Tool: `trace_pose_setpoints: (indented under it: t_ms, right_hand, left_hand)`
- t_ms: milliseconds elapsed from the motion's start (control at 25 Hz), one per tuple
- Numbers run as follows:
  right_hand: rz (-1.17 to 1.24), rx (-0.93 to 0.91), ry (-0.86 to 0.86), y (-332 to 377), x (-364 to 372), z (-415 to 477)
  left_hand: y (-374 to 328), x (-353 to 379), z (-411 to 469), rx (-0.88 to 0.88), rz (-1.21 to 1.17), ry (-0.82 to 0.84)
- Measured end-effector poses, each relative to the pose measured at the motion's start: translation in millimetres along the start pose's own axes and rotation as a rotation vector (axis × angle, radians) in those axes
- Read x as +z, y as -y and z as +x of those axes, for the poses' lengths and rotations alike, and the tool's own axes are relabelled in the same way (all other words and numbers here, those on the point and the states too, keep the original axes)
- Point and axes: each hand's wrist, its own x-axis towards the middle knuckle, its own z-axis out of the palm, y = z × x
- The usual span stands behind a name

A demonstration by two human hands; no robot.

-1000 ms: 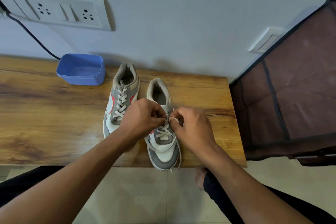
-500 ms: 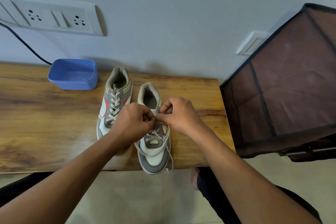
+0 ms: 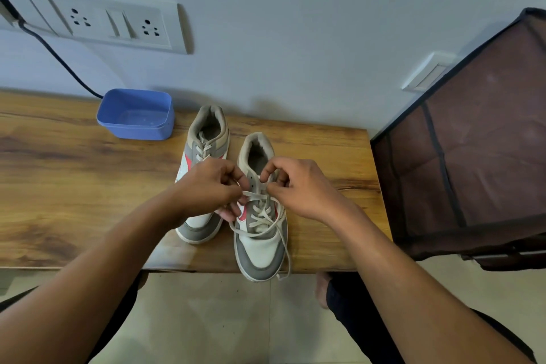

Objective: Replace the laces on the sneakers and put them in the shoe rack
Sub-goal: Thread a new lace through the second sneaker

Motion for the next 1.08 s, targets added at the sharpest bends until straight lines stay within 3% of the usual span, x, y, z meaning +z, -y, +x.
trace_pose_setpoints:
  t_ms: [120, 320, 480, 600, 800, 1000, 1080]
  right_hand:
    - [0.032, -0.004, -0.006, -3, 0, -1]
    - [0.054, -0.026, -0.033, -8, 1, -2]
    - [0.077, -0.022, -0.04, -8, 0, -2]
    - [0.084, -0.022, -0.045, -9, 0, -3]
    - [0.078, -0.017, -0.077, -9, 2, -3]
    - [0.081, -0.023, -0.086, -12, 1, -2]
    - [0.076, -0.014, -0.083, -13, 2, -3]
  left_hand:
    - [-1, 14, 1, 0.034, -0.02, -0.014]
    - [3, -2, 5, 0.071, 0.2, -0.122]
    - [3, -13, 2, 0.058, 0.279, -0.013]
    - [6, -29, 3, 0.052, 0.343, -0.16]
    - [-6, -8, -3, 0.074, 0.127, 0.109]
    - [0, -28, 2, 0.125, 0.276, -0.054]
    - [2, -32, -1, 0.108, 0.253, -0.014]
